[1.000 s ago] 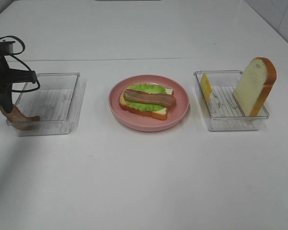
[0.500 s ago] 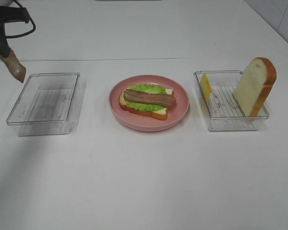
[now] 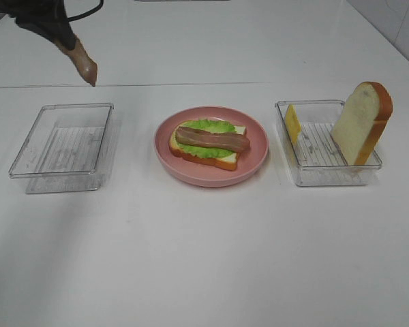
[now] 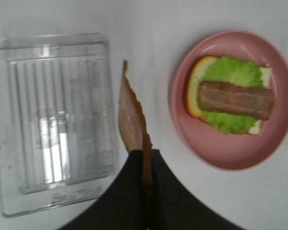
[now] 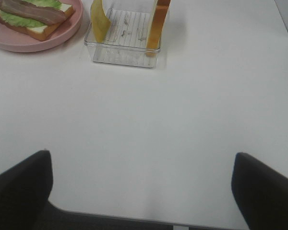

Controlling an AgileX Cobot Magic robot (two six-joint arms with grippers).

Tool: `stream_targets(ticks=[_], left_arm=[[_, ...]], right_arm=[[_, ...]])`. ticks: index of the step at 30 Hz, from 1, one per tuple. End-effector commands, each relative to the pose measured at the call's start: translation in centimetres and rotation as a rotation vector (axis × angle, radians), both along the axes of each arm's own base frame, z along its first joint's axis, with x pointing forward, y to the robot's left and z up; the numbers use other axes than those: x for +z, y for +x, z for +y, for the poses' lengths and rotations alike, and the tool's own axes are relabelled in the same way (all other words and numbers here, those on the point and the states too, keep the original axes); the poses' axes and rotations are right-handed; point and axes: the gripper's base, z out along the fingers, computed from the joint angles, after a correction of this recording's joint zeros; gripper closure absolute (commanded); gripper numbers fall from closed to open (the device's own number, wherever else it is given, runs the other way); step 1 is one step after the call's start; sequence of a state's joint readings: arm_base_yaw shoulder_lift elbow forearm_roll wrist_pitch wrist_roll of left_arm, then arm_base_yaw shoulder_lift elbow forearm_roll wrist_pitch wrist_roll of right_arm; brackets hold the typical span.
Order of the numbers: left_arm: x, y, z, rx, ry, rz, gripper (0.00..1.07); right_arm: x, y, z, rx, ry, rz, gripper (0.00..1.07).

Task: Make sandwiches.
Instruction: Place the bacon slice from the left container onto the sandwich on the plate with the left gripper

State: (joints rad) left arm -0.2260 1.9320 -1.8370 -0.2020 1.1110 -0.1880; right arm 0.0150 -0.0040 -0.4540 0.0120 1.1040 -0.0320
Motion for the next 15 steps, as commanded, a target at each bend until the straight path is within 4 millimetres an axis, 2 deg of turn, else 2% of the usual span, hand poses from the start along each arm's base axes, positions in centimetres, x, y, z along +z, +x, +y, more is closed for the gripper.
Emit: stream_targets(ticks=[1,3,4,6,8,9,10,11,12,14,15], left_arm=[[0.7,0.0,-2.8,-0.056,-0.120,-0.075,1.07],[0.7,0.1,-3.4,-0.058,-0.148,-0.083,1.07],[0.5,0.2,-4.6,-0.063,-0.193,-0.097,1.07],[0.3,0.2,-5.2,-0.068,-0.212,-0.094,1.07],[-0.5,0.2,-7.0,-0.084,-0.256,-0.085,1.07],[-0.5,0.2,-7.0,-0.084,-0.256,-0.085,1.07],[-1.1,0.2,-8.1,-0.107,-0.270,-0.085,1.07],[-1.1,0.2,-8.1,-0.107,-0.270,-0.085,1.07],[-1.8,0.2,-9.3,-0.131,-0.286,-0.086,1.07],[-2.1,0.3,-9.9,-0.137,-0.297,-0.086,1.07],[-2.8,0.4,-11.0,-0.140,-0.336,-0.085,1.07]], right_arm=[[0.0,-0.4,0.0,-0.003,0.006,-0.035,0.09],[0.0,-0.4,0.0,-0.003,0.006,-0.035,0.09],[0.0,-0.4,0.0,-0.003,0.006,-0.035,0.09],[0.0,-0.4,0.0,-0.003,0.006,-0.035,0.09],[0.0,-0.4,0.0,-0.003,0.006,-0.035,0.09],[0.0,-0.4,0.0,-0.003,0.006,-0.035,0.09],[0.0,-0.4,0.0,-0.003,0.006,-0.035,0.09],[0.0,-0.4,0.0,-0.003,0.006,-0.035,0.09],[0.0,-0.4,0.0,-0.003,0.006,-0.035,0.09],[0.0,-0.4,0.0,-0.003,0.006,-0.035,0.09],[0.0,-0.4,0.0,-0.003,0.006,-0.035,0.09]])
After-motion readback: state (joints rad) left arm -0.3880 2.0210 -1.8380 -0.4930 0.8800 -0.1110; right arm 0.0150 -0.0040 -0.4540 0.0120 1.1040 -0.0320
